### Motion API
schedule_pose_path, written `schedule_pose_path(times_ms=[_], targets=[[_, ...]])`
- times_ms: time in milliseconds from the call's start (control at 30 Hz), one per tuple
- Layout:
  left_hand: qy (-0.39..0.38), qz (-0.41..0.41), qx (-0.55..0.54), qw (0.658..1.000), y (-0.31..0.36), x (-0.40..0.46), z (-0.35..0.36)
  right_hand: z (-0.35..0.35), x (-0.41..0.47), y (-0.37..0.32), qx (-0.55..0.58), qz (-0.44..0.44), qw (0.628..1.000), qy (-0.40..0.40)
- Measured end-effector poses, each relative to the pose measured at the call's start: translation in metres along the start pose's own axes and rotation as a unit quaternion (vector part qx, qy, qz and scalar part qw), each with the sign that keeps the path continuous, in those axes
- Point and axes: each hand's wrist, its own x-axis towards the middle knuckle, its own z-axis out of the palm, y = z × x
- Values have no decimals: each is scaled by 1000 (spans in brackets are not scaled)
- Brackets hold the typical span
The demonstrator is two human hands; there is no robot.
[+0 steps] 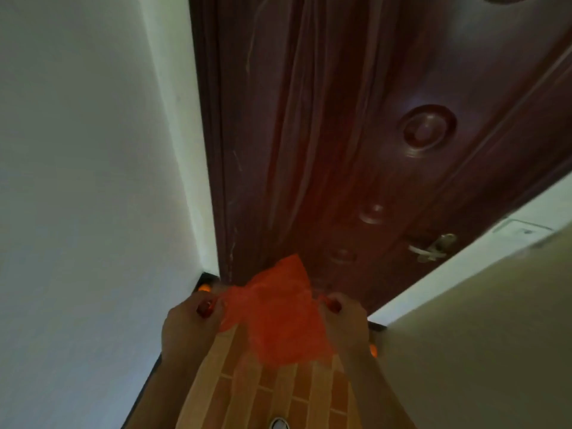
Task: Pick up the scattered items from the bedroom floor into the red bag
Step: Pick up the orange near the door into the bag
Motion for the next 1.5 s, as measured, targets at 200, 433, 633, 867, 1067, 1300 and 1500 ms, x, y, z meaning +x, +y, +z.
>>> schedule_pose_path(times_ms=[200, 433, 633, 867, 1067, 1300, 1500], targets=[[42, -32, 75, 996, -9, 12, -4, 33, 41, 1, 45, 4, 998, -49], [45, -40, 89, 994, -30, 22, -18, 57, 50, 2, 46, 10, 998, -46], [3, -35, 68, 997, -55, 45, -46, 84, 30, -14, 47, 36, 998, -23], [-51, -40, 109, 992, -117, 76, -37, 144, 18, 1, 60, 71, 995, -26], [-72, -48, 121, 989, -174, 112, 24, 214, 48, 42, 71, 98, 991, -49], [-78, -73, 113, 988, -263, 151, 110, 300, 82, 102, 15, 97, 993, -64], [-38, -64, 88, 993, -326, 185, 170, 384, 96, 180, -3, 107, 992, -68]])
